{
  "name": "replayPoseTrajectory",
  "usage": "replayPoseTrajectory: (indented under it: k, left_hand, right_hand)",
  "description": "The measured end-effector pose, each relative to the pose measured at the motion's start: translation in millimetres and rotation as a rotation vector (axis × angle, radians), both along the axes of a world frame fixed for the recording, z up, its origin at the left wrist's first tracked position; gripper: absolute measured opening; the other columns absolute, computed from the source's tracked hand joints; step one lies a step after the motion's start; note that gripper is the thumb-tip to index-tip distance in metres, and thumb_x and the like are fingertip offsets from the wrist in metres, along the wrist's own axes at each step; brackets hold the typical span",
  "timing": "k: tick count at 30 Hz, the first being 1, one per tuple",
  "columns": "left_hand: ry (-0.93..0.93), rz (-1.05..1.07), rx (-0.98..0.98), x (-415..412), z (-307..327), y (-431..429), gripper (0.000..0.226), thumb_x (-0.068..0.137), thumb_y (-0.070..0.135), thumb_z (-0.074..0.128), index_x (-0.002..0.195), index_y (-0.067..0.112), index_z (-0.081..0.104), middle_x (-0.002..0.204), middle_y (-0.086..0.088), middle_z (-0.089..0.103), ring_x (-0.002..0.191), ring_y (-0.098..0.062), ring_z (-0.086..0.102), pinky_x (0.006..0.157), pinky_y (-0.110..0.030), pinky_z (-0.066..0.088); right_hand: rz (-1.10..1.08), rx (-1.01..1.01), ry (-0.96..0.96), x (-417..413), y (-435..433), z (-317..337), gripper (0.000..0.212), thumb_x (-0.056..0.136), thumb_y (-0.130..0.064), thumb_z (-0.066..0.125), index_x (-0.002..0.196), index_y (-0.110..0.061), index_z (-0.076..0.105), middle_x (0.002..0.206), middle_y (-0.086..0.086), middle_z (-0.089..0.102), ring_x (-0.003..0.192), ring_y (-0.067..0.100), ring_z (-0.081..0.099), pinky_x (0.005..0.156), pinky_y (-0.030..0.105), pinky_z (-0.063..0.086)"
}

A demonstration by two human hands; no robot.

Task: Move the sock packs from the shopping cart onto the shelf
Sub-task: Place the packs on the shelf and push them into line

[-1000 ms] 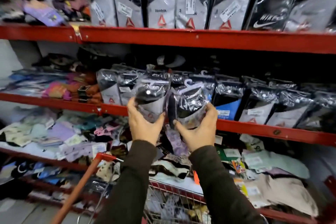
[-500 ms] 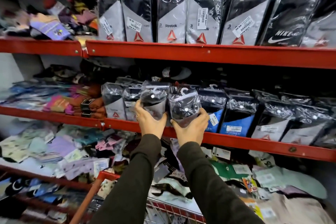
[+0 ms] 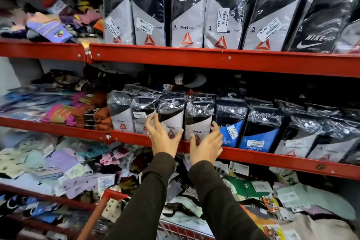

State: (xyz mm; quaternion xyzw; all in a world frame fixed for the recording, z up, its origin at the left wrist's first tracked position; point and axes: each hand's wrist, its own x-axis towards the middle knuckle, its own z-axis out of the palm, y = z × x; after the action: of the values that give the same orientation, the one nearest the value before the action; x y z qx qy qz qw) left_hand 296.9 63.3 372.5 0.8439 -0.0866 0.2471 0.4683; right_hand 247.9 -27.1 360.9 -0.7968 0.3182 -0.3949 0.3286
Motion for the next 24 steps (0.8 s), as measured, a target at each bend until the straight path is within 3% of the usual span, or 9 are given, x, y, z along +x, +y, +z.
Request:
replayPoseTrajectory:
  k: [4,7,10,13,15,18,24]
  left_hand:
    - [-0.177,0.029,0.155,-4,-7,10,0.098,0.078,0.026,0.079,0.154,0.012,0.019,0.155,-0.010,0.020,0.139,-0.028,0.032,0.112,-0.042,0.041]
    - [-0.328,-0.014,0.487,11,6,16,0.108,0.076,0.023,0.076,0.157,0.010,0.007,0.165,-0.010,0.009,0.152,-0.030,0.015,0.123,-0.049,0.023]
    - [-0.382,-0.001,0.884,33,33,17,0.123,0.070,0.027,0.079,0.157,0.006,-0.007,0.167,-0.012,-0.003,0.155,-0.032,-0.004,0.125,-0.048,-0.003]
    - [-0.357,-0.045,1.155,47,50,13,0.119,0.079,0.037,0.074,0.155,0.004,-0.012,0.167,-0.011,-0.005,0.155,-0.031,-0.005,0.122,-0.045,-0.012]
    - [-0.319,-0.087,1.196,50,54,10,0.112,0.082,0.029,0.074,0.156,0.007,-0.007,0.167,-0.010,0.003,0.155,-0.028,0.002,0.124,-0.042,-0.007]
    - [-0.310,-0.107,1.162,52,52,9,0.111,0.078,0.027,0.079,0.157,0.010,0.001,0.165,-0.009,0.014,0.154,-0.026,0.013,0.126,-0.040,0.001]
    - [-0.304,-0.116,1.124,46,46,14,0.124,0.070,0.037,0.085,0.158,0.010,0.002,0.165,-0.009,0.013,0.154,-0.026,0.011,0.123,-0.037,-0.006]
  right_hand:
    - [0.016,-0.084,-0.200,-15,-1,4,0.075,0.076,-0.013,0.073,0.140,-0.013,0.034,0.138,0.012,0.041,0.125,0.026,0.044,0.104,0.040,0.036]
    - [0.133,-0.356,-0.263,-19,-15,31,0.081,0.074,-0.007,0.067,0.146,-0.012,0.030,0.147,0.011,0.032,0.138,0.023,0.031,0.116,0.038,0.020]
    - [0.222,-0.735,-0.003,-6,-31,59,0.096,0.067,-0.001,0.061,0.153,-0.007,0.018,0.158,0.013,0.025,0.147,0.029,0.024,0.123,0.044,0.012]
    - [0.241,-0.981,0.303,10,-42,70,0.098,0.075,-0.008,0.064,0.154,-0.003,0.007,0.162,0.016,0.018,0.149,0.034,0.021,0.123,0.045,0.010]
    - [0.285,-1.057,0.437,17,-48,66,0.094,0.085,-0.017,0.065,0.154,-0.002,0.002,0.162,0.017,0.018,0.149,0.034,0.018,0.123,0.045,0.007]
    - [0.250,-1.099,0.457,20,-53,63,0.091,0.084,-0.021,0.070,0.153,-0.002,0.014,0.157,0.016,0.031,0.147,0.034,0.027,0.122,0.045,0.012]
    - [0.253,-1.103,0.498,25,-54,61,0.091,0.082,-0.022,0.072,0.153,-0.006,0.017,0.156,0.013,0.033,0.145,0.032,0.031,0.122,0.044,0.013]
